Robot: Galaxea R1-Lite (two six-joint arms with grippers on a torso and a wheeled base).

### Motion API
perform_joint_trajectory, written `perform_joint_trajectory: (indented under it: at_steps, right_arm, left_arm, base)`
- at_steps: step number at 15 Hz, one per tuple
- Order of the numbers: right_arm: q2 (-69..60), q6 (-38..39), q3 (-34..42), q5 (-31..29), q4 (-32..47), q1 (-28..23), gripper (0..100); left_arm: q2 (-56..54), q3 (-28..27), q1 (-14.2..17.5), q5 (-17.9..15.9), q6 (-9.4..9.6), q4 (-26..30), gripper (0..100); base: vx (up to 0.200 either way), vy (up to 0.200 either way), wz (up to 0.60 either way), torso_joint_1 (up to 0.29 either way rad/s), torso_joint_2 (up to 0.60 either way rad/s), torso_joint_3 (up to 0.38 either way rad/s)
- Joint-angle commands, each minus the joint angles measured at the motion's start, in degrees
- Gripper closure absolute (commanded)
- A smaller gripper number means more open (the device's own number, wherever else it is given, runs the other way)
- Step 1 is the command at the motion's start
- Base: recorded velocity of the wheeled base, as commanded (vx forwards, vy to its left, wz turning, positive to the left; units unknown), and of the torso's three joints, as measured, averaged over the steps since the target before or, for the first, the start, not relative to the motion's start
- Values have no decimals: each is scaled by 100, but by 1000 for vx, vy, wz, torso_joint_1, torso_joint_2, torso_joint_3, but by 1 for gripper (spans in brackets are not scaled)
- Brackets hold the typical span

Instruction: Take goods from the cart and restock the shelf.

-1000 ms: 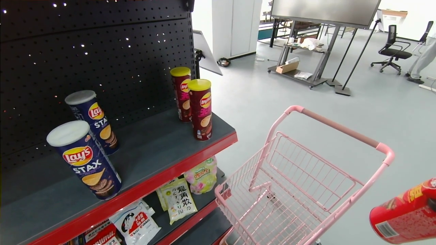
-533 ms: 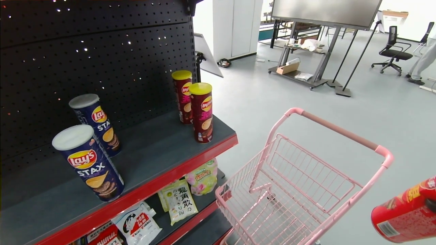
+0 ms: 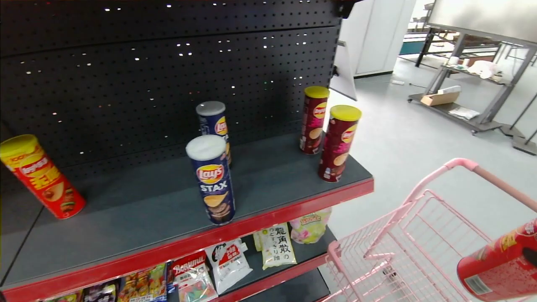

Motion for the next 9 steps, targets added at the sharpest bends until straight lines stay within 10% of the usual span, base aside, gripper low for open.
perform_joint_trajectory:
  at_steps: [1,6,9]
  right_arm:
    - [-99,9,55,-4,-1,2,100]
    - [-424,9,284,5,-1,-77,100]
    - [-890,27,442,5,-1,-174,100]
  left_arm:
    - [0,0,-2,0,2,2,0]
    - [0,0,-2,0,2,2,0]
    - [0,0,-2,0,-7,2,0]
  base:
    - [0,0,600,2,2,2]
    - [0,0,600,2,-1,0]
    - [0,0,0,0,0,0]
